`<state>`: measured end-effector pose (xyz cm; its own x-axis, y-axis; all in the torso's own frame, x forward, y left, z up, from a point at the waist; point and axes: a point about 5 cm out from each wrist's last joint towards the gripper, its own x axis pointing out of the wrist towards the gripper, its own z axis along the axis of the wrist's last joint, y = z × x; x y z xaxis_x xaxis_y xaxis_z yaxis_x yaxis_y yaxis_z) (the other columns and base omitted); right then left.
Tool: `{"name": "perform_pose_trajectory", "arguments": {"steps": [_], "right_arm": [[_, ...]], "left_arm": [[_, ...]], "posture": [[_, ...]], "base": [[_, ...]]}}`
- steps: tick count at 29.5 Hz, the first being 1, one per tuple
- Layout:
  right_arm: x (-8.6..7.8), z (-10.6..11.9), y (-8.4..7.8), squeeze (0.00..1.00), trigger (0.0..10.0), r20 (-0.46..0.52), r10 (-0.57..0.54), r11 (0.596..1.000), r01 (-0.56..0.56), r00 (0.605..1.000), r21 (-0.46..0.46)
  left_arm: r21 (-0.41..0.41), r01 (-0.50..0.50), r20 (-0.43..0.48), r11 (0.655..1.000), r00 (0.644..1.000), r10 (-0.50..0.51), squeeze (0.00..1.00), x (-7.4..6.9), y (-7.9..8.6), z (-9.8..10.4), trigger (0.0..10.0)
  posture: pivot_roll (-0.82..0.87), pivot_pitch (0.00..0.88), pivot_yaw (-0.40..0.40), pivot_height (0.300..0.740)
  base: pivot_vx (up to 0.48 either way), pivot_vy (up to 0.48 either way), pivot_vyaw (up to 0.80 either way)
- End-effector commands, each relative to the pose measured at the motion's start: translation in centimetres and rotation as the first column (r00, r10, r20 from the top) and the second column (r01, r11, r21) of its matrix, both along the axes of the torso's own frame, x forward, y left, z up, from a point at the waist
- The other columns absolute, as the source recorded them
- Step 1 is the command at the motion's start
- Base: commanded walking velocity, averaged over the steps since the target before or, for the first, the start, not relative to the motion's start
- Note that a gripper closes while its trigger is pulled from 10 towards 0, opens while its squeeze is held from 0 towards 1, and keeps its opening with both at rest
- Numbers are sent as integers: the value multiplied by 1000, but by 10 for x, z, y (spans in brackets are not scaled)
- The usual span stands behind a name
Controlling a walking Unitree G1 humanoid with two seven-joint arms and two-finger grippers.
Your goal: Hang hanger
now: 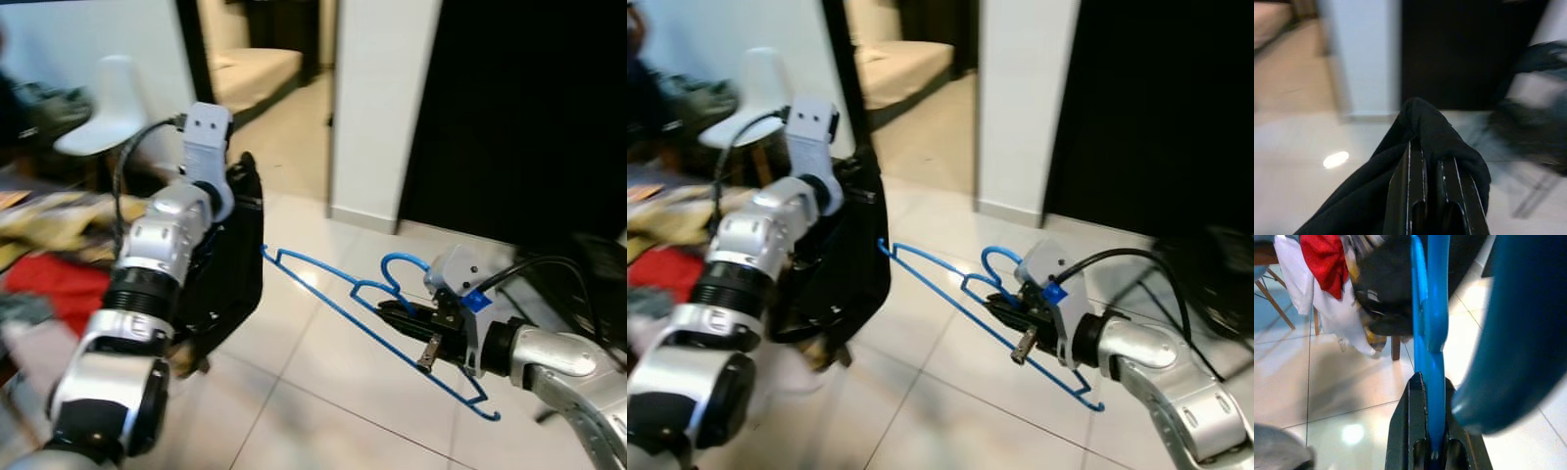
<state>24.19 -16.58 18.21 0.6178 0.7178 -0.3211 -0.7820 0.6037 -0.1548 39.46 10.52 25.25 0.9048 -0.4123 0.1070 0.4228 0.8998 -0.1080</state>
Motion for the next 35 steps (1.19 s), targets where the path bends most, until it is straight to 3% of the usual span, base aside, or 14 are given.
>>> {"name": "perform_pose_trajectory", "arguments": {"steps": [1, 2, 4, 8, 12, 15, 22, 25, 26, 27, 28, 31, 35], "right_arm": [[-4, -5, 9, 0, 10000, -20, 27, 1000, -27, 999, 9], [-4, -5, 9, 0, 10000, -20, 27, 1000, -27, 999, 9], [-1, -10, 9, 0, 10000, -28, -11, 1000, 11, 1000, 20], [3, -12, 3, 0, 10000, -18, -73, 997, 74, 997, 19], [7, -5, -11, 0, 10000, 13, -152, 987, 151, 988, 62], [7, 0, -11, 0, 10000, 35, -146, 987, 143, 989, 76], [16, 8, -14, 0, 10000, 105, -199, 980, 194, 974, 52], [20, 9, -18, 0, 10000, 144, -251, 968, 250, 957, 27], [20, 9, -18, 0, 10000, 144, -251, 968, 250, 957, 27], [22, 10, -17, 0, 10000, 149, -253, 967, 252, 956, 27], [22, 10, -17, 0, 10000, 149, -253, 967, 252, 956, 27], [24, 10, -11, 0, 10000, 155, -231, 973, 230, 960, 24], [20, 10, -3, 0, 10000, 146, -177, 984, 172, 973, 41]], "left_arm": [[-65, -13, 74, 998, 997, 18, 0, -3, 10, 10, 10000], [-65, -13, 74, 998, 997, 18, 0, -3, 10, 10, 10000], [-159, -33, 98, 987, 994, 49, 0, -11, 17, 2, 10000], [-210, -93, 113, 973, 986, 119, 0, -22, 29, -9, 10000], [-79, -290, 172, 954, 938, 299, 0, -56, 62, -27, 10000], [-51, -312, 182, 949, 931, 316, 0, -58, 67, -24, 10000], [-91, -231, 213, 969, 946, 245, 0, -55, 50, -5, 10000], [-135, -112, 241, 984, 960, 143, 0, -61, 30, 5, 10000], [-135, -112, 241, 984, 960, 143, 0, -61, 30, 5, 10000], [-135, -51, 260, 990, 962, 85, 0, -64, 18, 9, 10000], [-135, -51, 260, 990, 962, 85, 0, -64, 18, 9, 10000], [-136, 67, 280, 988, 960, -26, 0, -73, -3, 15, 10000], [-115, 67, 268, 991, 963, -34, 0, -73, -3, 13, 10000]], "posture": [[-100, 0, 60, 740], [-100, 0, 60, 740], [-110, 0, 69, 740], [-112, 0, 68, 740], [-86, 0, 44, 740], [-75, 0, 39, 740], [-78, 0, 36, 740], [-78, 0, 33, 740], [-78, 0, 33, 740], [-76, 0, 29, 740], [-76, 0, 29, 740], [-74, 0, 26, 740], [-72, 0, 24, 740]], "base": [[0, 0, -769], [0, 0, -769], [0, 0, -769], [0, 0, -769], [0, 0, -769], [0, 0, -769], [0, 0, -166], [0, 0, 0], [0, 0, 0], [0, 0, 0], [0, 0, 0], [0, 0, 0], [0, 0, 0]]}}
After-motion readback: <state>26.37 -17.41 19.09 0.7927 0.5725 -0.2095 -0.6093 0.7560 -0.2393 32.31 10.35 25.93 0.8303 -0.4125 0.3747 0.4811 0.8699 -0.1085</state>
